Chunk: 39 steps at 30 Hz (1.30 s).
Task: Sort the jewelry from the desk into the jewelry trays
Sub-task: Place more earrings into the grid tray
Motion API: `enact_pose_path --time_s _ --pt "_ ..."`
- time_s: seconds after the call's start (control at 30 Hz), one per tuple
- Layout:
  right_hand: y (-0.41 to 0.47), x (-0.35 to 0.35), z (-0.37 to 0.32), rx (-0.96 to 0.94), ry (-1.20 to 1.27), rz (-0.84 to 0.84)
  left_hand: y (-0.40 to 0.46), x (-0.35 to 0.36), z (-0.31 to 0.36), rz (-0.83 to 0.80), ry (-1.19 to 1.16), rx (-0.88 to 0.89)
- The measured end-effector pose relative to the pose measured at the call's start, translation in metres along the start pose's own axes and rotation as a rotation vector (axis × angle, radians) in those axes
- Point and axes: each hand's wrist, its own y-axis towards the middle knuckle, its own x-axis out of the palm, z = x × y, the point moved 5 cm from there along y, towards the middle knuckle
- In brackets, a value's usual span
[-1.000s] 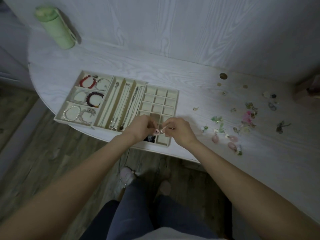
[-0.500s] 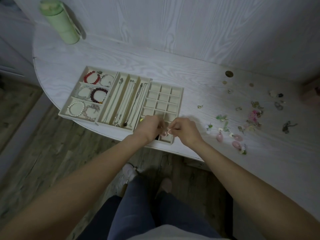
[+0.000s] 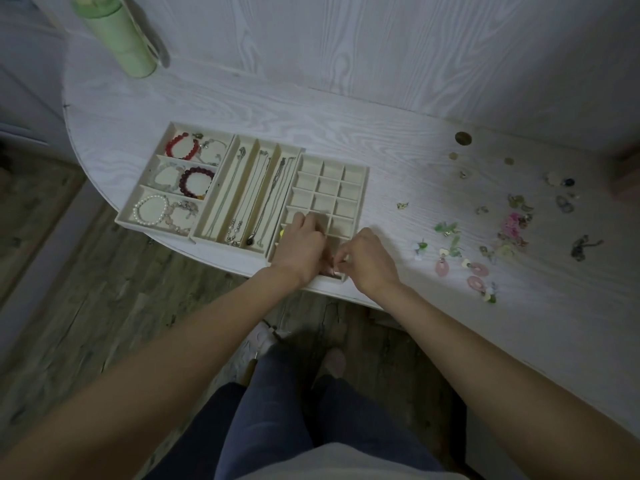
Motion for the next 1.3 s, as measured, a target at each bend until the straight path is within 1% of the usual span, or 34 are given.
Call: enact_pose_path --time_s 0.13,0.33,0.47,0.63,0.83,1.13,1.3 --pt "-0.001 0.000 -0.010 0.010 -0.141 -0.019 0.003 0.001 0.005 0.028 0.067 0.016" --pt "-0.005 -0.001 -0.018 -0.069 -0.298 0.018 0.002 0.001 0.009 0.058 0.098 0.060" --pt "-0.005 -0.003 -0.019 -0.082 -0.331 0.000 -0.003 0.001 0.007 0.058 0.127 0.113" --pt "-0.002 -0.005 -0.018 -0.067 -0.318 -0.034 -0.006 0.002 0.000 0.013 0.153 0.146" --pt "-0.001 -0.008 -0.018 -0.054 -0.290 -0.080 0.000 0.001 0.010 0.017 0.161 0.124" --pt "0.001 -0.011 -0.021 -0.104 -0.386 -0.125 0.005 0.000 0.018 0.059 0.258 0.121" --pt "0.002 -0.010 -0.025 -0.109 -0.422 -0.121 0.007 0.000 0.016 0.056 0.234 0.152"
